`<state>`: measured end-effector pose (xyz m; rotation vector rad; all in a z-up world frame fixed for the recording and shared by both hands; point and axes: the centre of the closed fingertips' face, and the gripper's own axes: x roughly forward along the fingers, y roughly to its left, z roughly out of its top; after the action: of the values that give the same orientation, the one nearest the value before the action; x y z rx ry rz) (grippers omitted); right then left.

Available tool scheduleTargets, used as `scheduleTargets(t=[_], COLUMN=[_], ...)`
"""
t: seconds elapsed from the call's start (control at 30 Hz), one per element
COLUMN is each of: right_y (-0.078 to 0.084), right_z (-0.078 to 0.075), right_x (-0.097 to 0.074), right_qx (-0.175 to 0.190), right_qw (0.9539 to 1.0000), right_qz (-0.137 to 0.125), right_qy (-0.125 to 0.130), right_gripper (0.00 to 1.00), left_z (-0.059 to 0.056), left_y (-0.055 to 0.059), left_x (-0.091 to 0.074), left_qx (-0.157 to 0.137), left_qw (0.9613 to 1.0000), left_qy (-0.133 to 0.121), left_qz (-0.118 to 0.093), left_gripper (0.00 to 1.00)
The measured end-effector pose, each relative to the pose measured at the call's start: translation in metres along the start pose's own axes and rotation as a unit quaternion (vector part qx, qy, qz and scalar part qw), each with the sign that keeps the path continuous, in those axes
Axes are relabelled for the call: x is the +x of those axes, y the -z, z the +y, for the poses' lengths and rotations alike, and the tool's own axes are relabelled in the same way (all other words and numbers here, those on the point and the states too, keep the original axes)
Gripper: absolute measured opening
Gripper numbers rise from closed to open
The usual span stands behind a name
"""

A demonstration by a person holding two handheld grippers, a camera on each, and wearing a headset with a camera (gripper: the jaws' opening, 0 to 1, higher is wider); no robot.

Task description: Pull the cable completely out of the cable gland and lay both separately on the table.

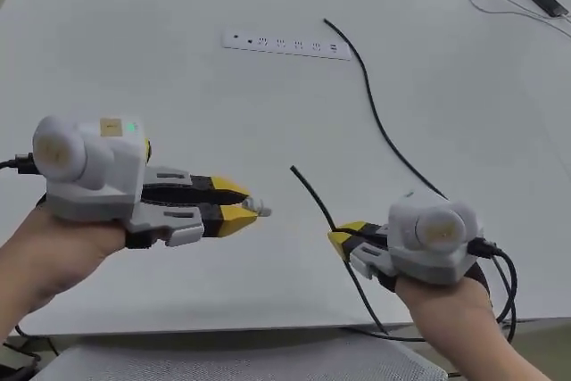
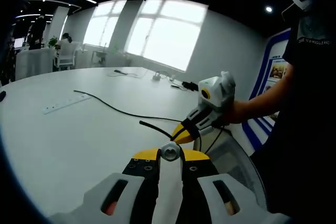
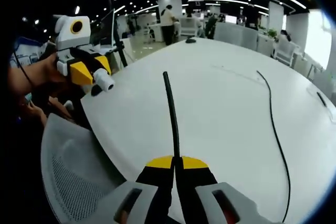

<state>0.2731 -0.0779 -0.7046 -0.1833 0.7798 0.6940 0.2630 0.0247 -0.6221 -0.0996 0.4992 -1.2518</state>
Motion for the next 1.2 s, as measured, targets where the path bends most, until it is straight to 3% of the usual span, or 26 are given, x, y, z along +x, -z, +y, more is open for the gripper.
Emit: scheduleTargets(t=[0.5,0.9,1.2], right_y=[-0.003,-0.035,-0.059], right_z=[0.001,0.008,0.015], right_x=[-0.002,0.008,0.028], right_qx=[-0.016,-0.059,-0.092], right_qw=[0.9998,0.9982,0.9957], right_qz=[0.007,-0.002,0.002], right_qy=[0.003,-0.001,-0.009], right_gripper=[0.0,0.0,0.0], left_z=[0.0,0.005,0.01], left_y=[0.005,0.012,0.019], left_x=[0.0,-0.004,-0.007], left_qx=[0.002,0.001,0.001], left_qw=[1.0,0.9999,0.9999], left_qy=[-0.003,-0.01,-0.016], left_qz=[-0.002,-0.005,-0.004], left_gripper=[0.15,0.15,0.15])
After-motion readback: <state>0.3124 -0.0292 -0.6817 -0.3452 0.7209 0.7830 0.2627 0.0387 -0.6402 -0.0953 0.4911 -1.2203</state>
